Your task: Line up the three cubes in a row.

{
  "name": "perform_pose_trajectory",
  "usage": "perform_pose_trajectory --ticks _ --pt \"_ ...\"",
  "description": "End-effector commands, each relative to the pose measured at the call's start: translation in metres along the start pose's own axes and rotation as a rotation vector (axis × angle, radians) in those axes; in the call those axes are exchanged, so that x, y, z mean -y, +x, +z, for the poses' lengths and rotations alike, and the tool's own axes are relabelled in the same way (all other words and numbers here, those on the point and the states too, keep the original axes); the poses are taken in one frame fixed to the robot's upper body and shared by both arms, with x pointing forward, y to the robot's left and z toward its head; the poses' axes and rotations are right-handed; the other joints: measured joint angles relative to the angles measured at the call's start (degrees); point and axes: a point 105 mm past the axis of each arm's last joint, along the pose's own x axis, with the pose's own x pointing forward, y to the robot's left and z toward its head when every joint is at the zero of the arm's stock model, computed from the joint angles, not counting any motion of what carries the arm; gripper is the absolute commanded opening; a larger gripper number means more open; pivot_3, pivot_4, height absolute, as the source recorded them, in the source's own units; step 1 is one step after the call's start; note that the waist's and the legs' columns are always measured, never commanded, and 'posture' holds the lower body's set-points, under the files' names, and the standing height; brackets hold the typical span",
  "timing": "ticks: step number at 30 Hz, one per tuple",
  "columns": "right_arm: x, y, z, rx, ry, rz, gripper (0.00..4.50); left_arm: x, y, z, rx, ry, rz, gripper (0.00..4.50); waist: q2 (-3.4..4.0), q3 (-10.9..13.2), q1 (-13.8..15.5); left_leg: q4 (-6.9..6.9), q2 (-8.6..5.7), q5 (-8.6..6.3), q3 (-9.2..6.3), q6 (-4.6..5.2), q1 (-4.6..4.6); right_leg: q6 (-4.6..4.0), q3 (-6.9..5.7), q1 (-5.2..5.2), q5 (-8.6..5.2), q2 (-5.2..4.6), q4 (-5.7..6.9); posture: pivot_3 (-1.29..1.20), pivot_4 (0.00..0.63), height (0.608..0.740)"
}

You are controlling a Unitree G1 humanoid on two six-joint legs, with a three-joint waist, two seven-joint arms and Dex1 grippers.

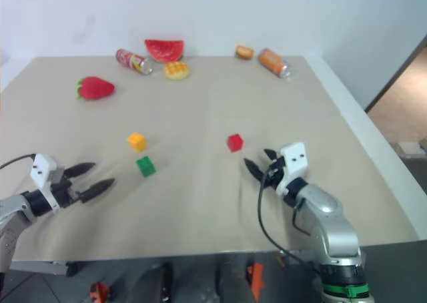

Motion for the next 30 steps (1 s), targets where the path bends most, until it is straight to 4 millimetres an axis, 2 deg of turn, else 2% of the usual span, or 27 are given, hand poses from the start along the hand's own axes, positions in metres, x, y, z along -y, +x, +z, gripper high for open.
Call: perform_pose_trajectory --ticks 1,8,17,22,30 --pt "-0.002 0.004 0.013 0.046 -0.023 0.008 3.56 0.002 -0.004 0.014 0.041 0.002 -0.022 4.44 0.0 0.0 0.0 0.0 0.0 0.0 0.0 0.0 0.0 0.0 0.0 0.0 0.0 0.0 0.0 0.0 0.15 0.74" --pt "-0.011 0.018 0.011 0.05 -0.028 -0.019 3.56 0.013 -0.006 0.022 0.047 -0.044 -0.099 4.44 0.0 0.0 0.0 0.0 0.03 0.0 -0.03 0.0 0.01 0.0 0.01 0.0 0.01 0.06 0.02 0.0 0.15 0.74" --pt "-0.006 0.039 0.017 0.059 -0.112 -0.071 3.56 0.04 0.002 0.028 -0.004 0.169 -0.277 4.44 0.0 0.0 0.0 0.05 0.02 0.01 -0.01 0.0 0.04 -0.02 0.03 0.03 0.02 0.05 0.02 0.0 0.15 0.74" --pt "-0.014 0.057 0.016 0.069 -0.106 -0.045 3.56 0.057 0.018 0.046 0.077 0.214 -0.365 4.44 0.0 0.0 0.0 0.05 0.02 0.01 -0.01 0.01 0.03 -0.01 0.03 0.05 0.03 0.07 0.02 0.0 0.15 0.74" --pt "0.003 0.067 0.009 0.065 -0.093 -0.111 3.56 0.067 0.027 0.052 0.106 0.23 -0.397 4.44 0.0 0.0 0.0 0.05 0.02 0.0 -0.03 0.04 0.03 0.05 0.07 0.09 0.01 0.14 0.03 0.0 0.15 0.74"
